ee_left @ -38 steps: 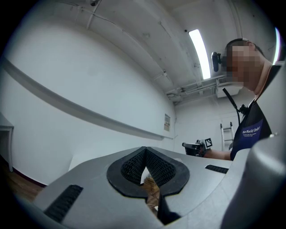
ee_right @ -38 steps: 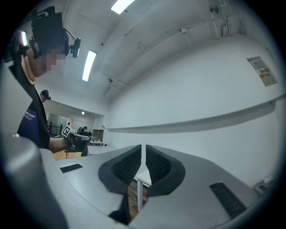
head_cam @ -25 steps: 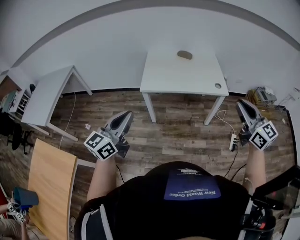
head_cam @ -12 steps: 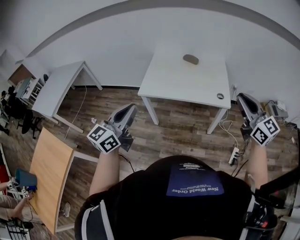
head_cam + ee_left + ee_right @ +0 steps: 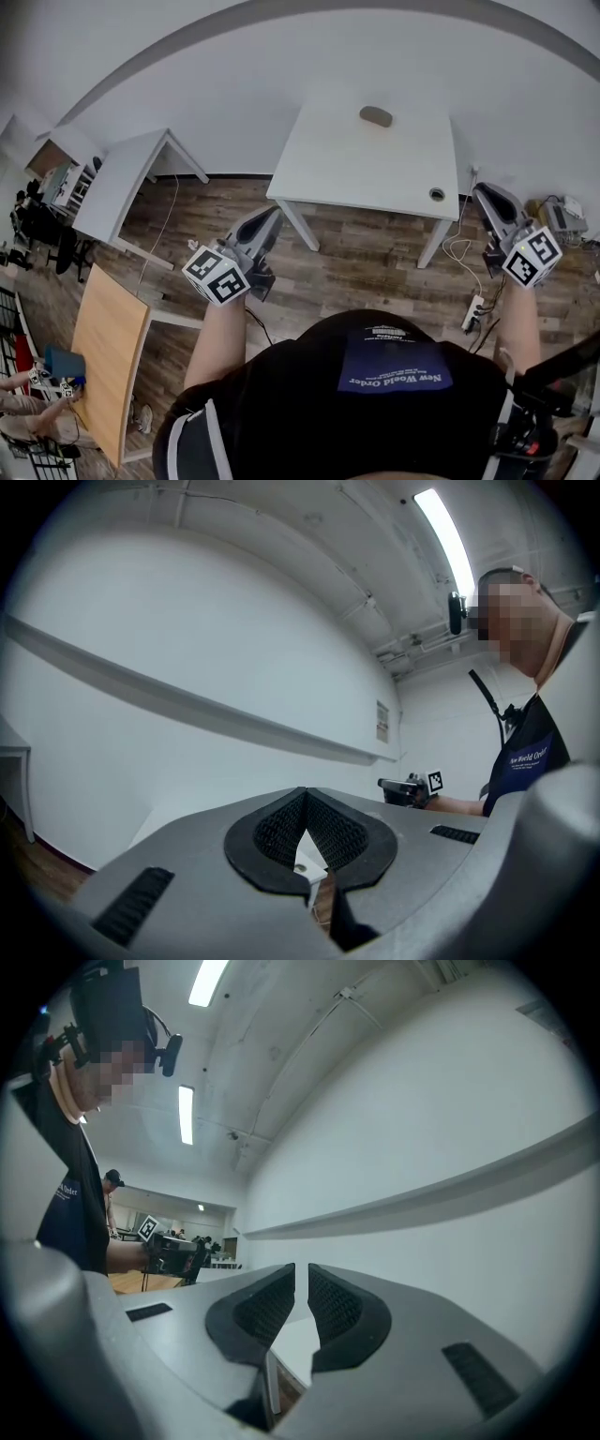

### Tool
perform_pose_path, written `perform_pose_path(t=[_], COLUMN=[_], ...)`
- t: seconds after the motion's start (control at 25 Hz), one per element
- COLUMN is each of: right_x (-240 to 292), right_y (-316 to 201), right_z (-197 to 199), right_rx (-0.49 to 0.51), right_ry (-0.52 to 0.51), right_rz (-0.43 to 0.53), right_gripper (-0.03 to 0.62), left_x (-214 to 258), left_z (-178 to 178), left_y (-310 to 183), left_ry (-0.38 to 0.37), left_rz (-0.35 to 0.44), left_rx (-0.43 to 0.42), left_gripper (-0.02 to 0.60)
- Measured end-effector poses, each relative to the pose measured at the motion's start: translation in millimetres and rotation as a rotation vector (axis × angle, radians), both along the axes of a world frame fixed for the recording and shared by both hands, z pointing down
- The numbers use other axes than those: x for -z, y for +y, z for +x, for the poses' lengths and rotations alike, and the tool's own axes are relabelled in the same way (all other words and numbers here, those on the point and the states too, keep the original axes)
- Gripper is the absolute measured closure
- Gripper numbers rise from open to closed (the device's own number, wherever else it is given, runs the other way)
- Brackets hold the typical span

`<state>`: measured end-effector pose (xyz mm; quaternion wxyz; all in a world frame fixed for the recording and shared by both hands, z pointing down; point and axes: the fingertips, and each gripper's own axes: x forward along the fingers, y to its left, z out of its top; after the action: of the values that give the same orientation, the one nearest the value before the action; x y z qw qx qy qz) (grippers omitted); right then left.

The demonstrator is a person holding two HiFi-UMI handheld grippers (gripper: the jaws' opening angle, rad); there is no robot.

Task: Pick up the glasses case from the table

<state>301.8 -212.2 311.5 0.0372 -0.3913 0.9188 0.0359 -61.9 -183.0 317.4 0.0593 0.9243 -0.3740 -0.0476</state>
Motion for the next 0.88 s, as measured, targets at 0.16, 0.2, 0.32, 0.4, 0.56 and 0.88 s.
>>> perform_pose_path(t=[0.16, 0.2, 0.32, 0.4, 0.56, 0.88], right_x=[-6, -5, 7, 16, 31, 34], right_y=[-19, -24, -44, -59, -91, -158], right_z=[-1, -4, -20, -34, -65, -138], right_rx=[-0.033, -0.045, -0.084, -0.117, -0.174, -0.241], right_ry=[0.015, 0.023, 0.055, 0.064, 0.069, 0.046], right_rz=[-0.010, -0.009, 0.007, 0.020, 0.038, 0.015], right_gripper=[0.591, 0.591, 0.591, 0.591, 0.591, 0.591], left_x=[-7, -9, -7, -5, 4, -2], left_z=[-2, -4, -19, -34, -70, -152], left_y=[-32, -42, -75, -101, -155, -238], left_ry=[0.043, 0.043, 0.045, 0.046, 0.049, 0.064], left_rz=[-0.018, -0.016, 0.004, 0.016, 0.040, 0.027], left_rx=[-0.030, -0.046, -0.088, -0.111, -0.157, -0.195], left_gripper=[0.584, 0.584, 0.584, 0.584, 0.584, 0.584])
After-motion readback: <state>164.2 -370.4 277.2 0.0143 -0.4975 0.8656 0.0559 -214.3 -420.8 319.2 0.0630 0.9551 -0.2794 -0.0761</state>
